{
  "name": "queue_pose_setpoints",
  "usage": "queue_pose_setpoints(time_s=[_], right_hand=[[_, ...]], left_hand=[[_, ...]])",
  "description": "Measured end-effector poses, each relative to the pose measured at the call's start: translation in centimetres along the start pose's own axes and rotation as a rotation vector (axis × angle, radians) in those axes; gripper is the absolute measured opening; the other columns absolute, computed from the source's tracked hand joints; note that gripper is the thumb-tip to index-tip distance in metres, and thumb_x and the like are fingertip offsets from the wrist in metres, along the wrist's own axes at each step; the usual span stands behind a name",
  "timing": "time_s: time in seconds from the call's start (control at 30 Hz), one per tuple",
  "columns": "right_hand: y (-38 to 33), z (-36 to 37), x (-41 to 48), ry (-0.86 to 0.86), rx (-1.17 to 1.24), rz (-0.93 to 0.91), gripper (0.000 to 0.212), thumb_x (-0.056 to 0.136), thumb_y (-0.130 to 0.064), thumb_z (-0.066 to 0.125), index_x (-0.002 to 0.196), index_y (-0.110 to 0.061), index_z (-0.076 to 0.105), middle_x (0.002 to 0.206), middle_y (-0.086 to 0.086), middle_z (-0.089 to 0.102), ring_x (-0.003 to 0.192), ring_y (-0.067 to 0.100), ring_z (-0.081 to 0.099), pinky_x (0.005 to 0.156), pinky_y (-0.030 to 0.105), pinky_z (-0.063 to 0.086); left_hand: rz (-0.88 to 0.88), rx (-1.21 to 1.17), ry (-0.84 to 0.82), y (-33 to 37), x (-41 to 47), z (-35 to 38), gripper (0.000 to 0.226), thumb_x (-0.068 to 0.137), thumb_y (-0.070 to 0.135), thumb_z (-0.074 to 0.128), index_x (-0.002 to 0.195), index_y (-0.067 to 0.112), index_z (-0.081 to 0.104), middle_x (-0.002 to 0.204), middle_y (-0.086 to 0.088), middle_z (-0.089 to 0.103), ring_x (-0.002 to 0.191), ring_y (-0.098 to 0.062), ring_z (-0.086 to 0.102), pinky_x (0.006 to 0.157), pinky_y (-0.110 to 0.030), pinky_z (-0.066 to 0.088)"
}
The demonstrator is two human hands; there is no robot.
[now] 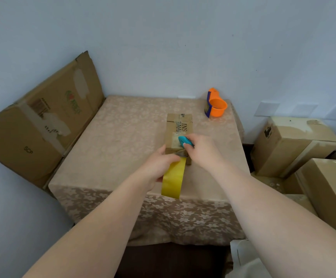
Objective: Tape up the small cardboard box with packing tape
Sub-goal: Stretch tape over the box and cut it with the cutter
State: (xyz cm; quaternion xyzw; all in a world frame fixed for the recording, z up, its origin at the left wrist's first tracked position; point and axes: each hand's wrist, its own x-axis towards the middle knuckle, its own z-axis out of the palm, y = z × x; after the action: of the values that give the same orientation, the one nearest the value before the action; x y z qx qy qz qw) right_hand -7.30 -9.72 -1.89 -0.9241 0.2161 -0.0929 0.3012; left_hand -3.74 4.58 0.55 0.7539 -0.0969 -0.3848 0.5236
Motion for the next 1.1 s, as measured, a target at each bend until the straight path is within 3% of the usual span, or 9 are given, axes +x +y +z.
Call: queue_pose_setpoints(time_s=[0.1,0.2,0.27,0.4,0.67,0.73,0.83,1.03,1.1], right_hand=[[-0.3,0.1,0.1,-0.003,0.001,0.017,0.035,0.093,-0.019,0.051,0.127,-0.012,0.058,0.122,0.013,0.065,0.109,0.028,0.059,0.075,0.022,0.033],[-0.4,0.1,0.1,-0.011,-0.005,0.036,0.035,0.094,-0.019,0.051,0.128,-0.012,0.057,0.123,0.013,0.064,0.109,0.028,0.058,0.075,0.022,0.033],[-0.5,0.0,0.1,-0.016,-0.010,0.041,0.036,0.094,-0.020,0.051,0.129,-0.013,0.057,0.124,0.013,0.063,0.110,0.028,0.058,0.077,0.022,0.034],[-0.4,-0.1,0.1,-0.023,-0.015,0.047,0.038,0.094,-0.021,0.052,0.130,-0.013,0.055,0.126,0.013,0.062,0.113,0.028,0.057,0.079,0.022,0.035],[-0.4,-0.2,0.3,-0.028,-0.038,0.054,0.037,0.093,-0.022,0.052,0.129,-0.014,0.057,0.122,0.014,0.064,0.109,0.029,0.059,0.077,0.023,0.036],[-0.4,-0.3,0.5,-0.033,-0.049,0.056,0.035,0.092,-0.024,0.053,0.126,-0.017,0.058,0.120,0.012,0.065,0.107,0.029,0.060,0.079,0.027,0.041],[-0.4,-0.9,0.6,0.003,-0.053,0.074,0.033,0.092,-0.023,0.050,0.124,-0.021,0.060,0.119,0.009,0.066,0.106,0.029,0.060,0.082,0.033,0.047],[-0.3,-1.6,-0.3,0.073,-0.060,0.027,0.031,0.093,-0.018,0.049,0.122,-0.017,0.062,0.117,0.009,0.067,0.105,0.029,0.060,0.084,0.037,0.049],[-0.1,-1.6,-0.6,0.069,-0.065,0.035,0.031,0.093,-0.019,0.050,0.121,-0.017,0.062,0.116,0.009,0.067,0.105,0.029,0.059,0.084,0.035,0.047]], left_hand=[[0.023,0.001,0.020,0.3,0.3,0.1,0.033,0.091,0.019,0.053,0.103,0.045,0.036,0.082,0.006,0.062,0.070,-0.012,0.060,0.064,-0.026,0.050],[0.011,0.033,-0.003,0.0,0.0,0.7,0.041,0.093,0.019,0.050,0.125,0.043,0.040,0.085,0.004,0.063,0.071,-0.013,0.060,0.060,-0.026,0.051],[-0.002,0.055,-0.021,-0.3,0.0,1.1,0.053,0.094,0.018,0.048,0.139,0.039,0.032,0.087,0.004,0.063,0.073,-0.014,0.061,0.063,-0.028,0.052],[-0.020,0.072,-0.027,-0.2,0.3,1.4,0.063,0.094,0.016,0.046,0.146,0.041,0.019,0.091,0.003,0.063,0.074,-0.016,0.060,0.064,-0.029,0.052],[-0.002,0.084,0.007,-0.4,0.4,1.5,0.072,0.092,0.010,0.048,0.149,0.035,0.013,0.129,-0.005,0.057,0.072,-0.012,0.057,0.057,-0.022,0.047],[-0.005,0.086,0.029,-0.6,0.7,1.3,0.071,0.091,0.015,0.050,0.149,0.037,0.014,0.135,-0.004,0.053,0.084,-0.016,0.061,0.066,-0.024,0.052],[0.006,0.128,0.061,-1.0,0.7,1.2,0.075,0.085,0.026,0.053,0.147,0.043,0.014,0.148,-0.002,0.042,0.110,-0.025,0.059,0.095,-0.041,0.050],[-0.020,0.060,0.100,-2.3,1.8,1.4,0.088,0.065,0.041,0.054,0.143,0.052,0.017,0.146,-0.005,0.044,0.127,-0.032,0.048,0.106,-0.049,0.040],[-0.025,0.108,0.174,-2.0,1.8,1.4,0.083,0.066,0.043,0.057,0.141,0.053,0.022,0.150,-0.007,0.035,0.131,-0.031,0.041,0.109,-0.046,0.035]])
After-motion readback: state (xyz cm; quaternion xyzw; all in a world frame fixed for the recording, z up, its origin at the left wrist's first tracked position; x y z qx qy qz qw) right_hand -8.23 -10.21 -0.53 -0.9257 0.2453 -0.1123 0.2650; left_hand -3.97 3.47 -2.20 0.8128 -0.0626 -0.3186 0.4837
